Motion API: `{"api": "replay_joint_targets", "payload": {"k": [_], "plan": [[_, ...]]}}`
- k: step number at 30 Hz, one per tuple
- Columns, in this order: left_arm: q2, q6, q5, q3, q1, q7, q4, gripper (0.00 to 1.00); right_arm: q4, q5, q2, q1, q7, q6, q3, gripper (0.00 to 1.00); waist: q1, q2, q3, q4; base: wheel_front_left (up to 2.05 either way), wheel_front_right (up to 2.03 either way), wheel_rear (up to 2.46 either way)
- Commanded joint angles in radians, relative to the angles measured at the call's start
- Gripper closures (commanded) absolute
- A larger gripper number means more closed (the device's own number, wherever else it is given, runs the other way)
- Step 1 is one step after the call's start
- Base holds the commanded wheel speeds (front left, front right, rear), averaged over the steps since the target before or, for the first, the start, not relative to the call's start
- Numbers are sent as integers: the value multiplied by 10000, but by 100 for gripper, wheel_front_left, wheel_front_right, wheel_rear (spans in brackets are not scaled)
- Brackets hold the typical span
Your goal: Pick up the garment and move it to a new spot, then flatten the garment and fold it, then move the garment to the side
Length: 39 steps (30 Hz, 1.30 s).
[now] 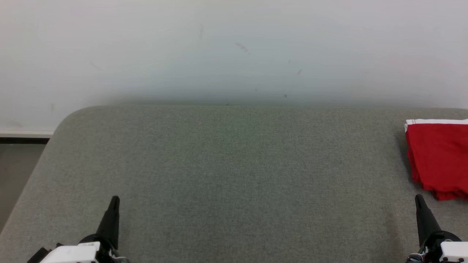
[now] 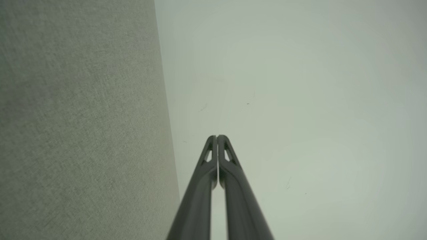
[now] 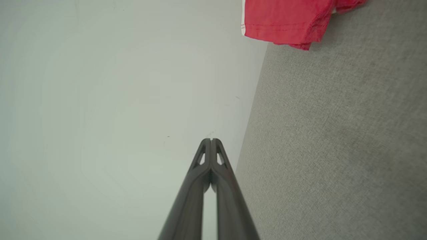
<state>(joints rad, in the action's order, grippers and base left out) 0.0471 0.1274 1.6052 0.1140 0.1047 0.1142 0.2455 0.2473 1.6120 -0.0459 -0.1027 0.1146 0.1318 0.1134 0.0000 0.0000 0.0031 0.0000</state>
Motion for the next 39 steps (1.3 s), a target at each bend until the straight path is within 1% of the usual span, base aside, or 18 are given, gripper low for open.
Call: {"api": "replay_joint_targets", "payload": {"k": [1, 39], "plan": [[59, 67, 141, 21, 104, 33, 3, 100, -45, 19, -81, -135, 28, -21, 11, 100, 0, 0, 0, 0, 0, 0, 0], [59, 67, 143, 20, 103, 32, 1, 100, -46, 20, -80, -135, 27, -21, 9, 100, 0, 0, 0, 0, 0, 0, 0]]}}
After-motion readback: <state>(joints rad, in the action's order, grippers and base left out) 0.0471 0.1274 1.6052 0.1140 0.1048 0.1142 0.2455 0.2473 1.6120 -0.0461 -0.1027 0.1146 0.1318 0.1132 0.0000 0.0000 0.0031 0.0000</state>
